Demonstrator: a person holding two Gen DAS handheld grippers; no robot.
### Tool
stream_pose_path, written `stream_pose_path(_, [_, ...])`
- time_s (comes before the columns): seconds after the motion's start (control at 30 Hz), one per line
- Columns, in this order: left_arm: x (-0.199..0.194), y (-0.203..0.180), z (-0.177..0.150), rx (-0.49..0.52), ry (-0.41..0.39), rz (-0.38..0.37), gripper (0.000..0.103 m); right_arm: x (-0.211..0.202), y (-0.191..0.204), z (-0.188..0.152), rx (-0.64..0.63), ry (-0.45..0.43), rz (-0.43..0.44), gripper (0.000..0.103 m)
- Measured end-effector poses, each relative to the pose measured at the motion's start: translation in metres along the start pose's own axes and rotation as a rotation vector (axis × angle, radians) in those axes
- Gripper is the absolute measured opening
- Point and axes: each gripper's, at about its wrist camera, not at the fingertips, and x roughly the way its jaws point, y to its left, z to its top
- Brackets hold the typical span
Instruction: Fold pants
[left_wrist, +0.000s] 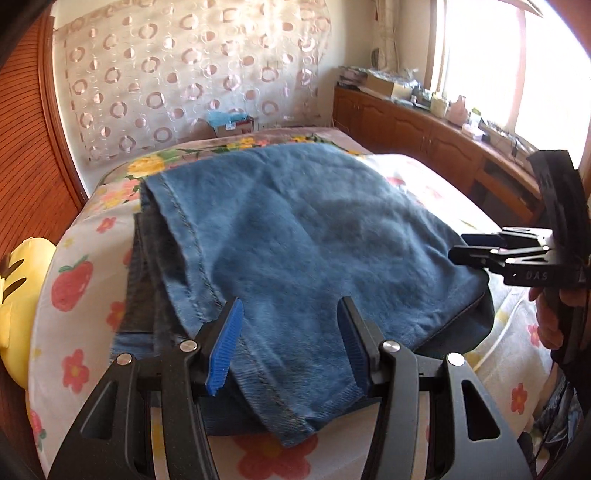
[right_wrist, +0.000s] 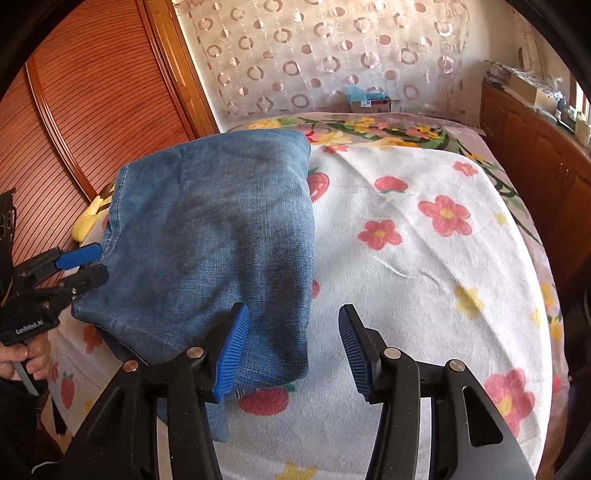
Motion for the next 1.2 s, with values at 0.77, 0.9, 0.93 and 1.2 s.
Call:
stream_pose_path(0.77, [0.008,0.007,-0.007,-0.016,0.027,0.000,0.054,0.008,0.009,0.012,0.034,-0.016,0.060,0.007])
stream_pose_path(0.9, [-0.015,0.026,-0.004,-0.049,-0.013,0.018,0.054,-0.014,0.023,0.029,0.008,-0.097,0.075,0.007])
stream_pose_path(0.93, [-0.019,0.031,-0.003,-0.053,-0.020,0.027,0.054,-0.017,0.027,0.034,0.000,-0.112,0.077,0.007])
stream_pose_path(1.2, [-0.060,0.083,-0.006,-0.120,-0.080,0.105,0.054,-0.025,0.089,0.072,-0.107,-0.191,0.139,0.006])
